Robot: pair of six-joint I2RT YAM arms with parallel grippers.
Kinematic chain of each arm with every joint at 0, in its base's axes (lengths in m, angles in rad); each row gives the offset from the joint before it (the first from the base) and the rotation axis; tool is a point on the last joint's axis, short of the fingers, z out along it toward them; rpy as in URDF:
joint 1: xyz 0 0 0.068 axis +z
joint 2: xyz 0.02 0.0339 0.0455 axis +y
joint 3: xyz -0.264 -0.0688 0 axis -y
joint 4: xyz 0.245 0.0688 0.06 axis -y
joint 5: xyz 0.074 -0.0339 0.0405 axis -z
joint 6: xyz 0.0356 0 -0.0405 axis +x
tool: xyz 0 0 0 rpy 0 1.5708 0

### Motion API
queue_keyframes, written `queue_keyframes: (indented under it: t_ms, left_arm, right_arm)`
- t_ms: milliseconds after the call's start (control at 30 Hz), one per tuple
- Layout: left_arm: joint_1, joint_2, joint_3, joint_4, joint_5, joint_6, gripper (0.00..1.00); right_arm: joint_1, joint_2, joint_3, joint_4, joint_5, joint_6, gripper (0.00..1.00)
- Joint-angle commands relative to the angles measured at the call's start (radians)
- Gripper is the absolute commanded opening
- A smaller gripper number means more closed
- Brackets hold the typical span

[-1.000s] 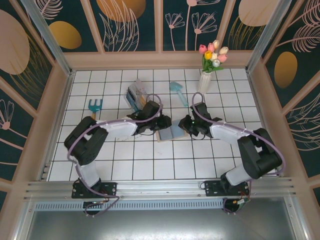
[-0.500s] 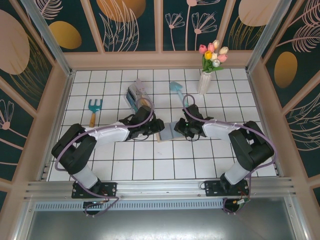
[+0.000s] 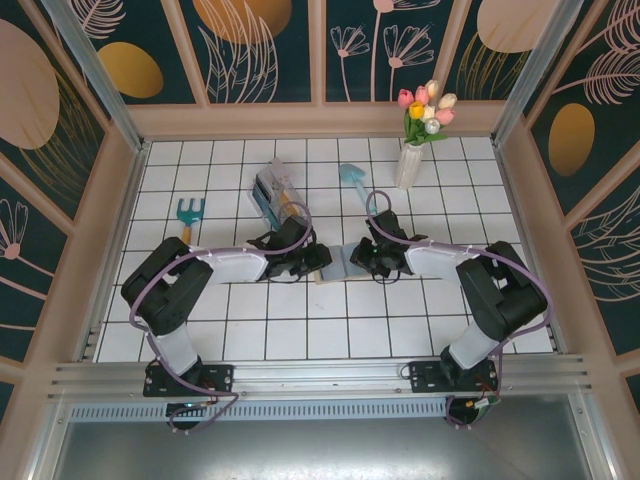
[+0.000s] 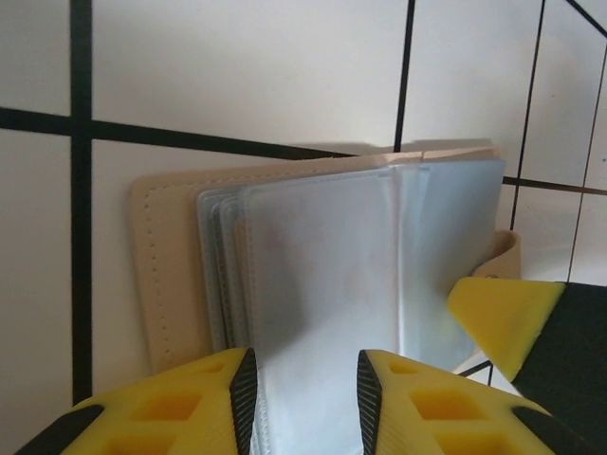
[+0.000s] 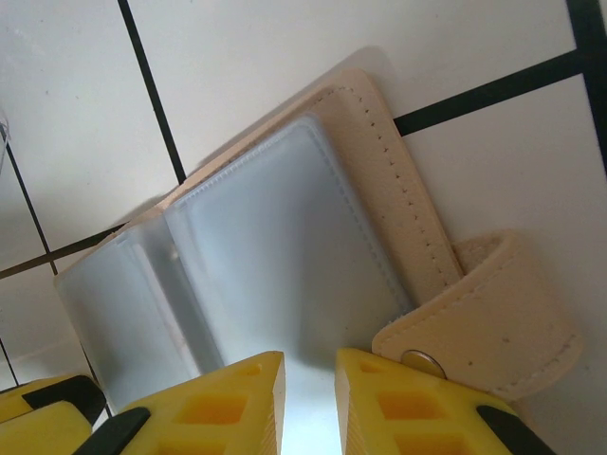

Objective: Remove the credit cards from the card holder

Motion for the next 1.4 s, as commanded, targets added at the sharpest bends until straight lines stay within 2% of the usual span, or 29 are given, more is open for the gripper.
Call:
queue_keyframes:
  t_ms: [0,200,500,633,900,1133,1367]
  left_arm:
    - [-0.003,0.019,0.021,0.023,0.012,0.003,0.38]
    - [-0.004,0.030,0.009,0.008,-0.014,0.004,0.44]
    - [-0.004,0.055,0.010,0.034,0.025,0.006,0.43]
    - [-0.003,0.059,0.019,0.060,0.084,0.021,0.43]
    - [-0.004,0.054,-0.012,0.238,0.218,-0.008,0.39]
    - [-0.004,0.056,-0.014,0.271,0.233,-0.003,0.39]
    - [-0.003,0.059,-0.002,0.323,0.267,-0.005,0.40]
  right_arm:
    - [-0.004,0.021,-0.021,-0.012,-0.002,-0.018,0.24]
    - [-0.004,0.019,-0.024,-0.009,-0.002,-0.014,0.23]
    - [-0.005,0.019,-0.028,-0.006,-0.008,-0.011,0.23]
    - [-0.005,0.020,-0.028,-0.002,-0.014,-0.011,0.23]
    - [-0.005,0.008,-0.027,0.006,-0.038,-0.009,0.23]
    - [-0.004,-0.049,-0.035,-0.003,-0.028,0.003,0.23]
    - [-0.052,-0.137,-0.045,-0.026,-0.008,0.003,0.23]
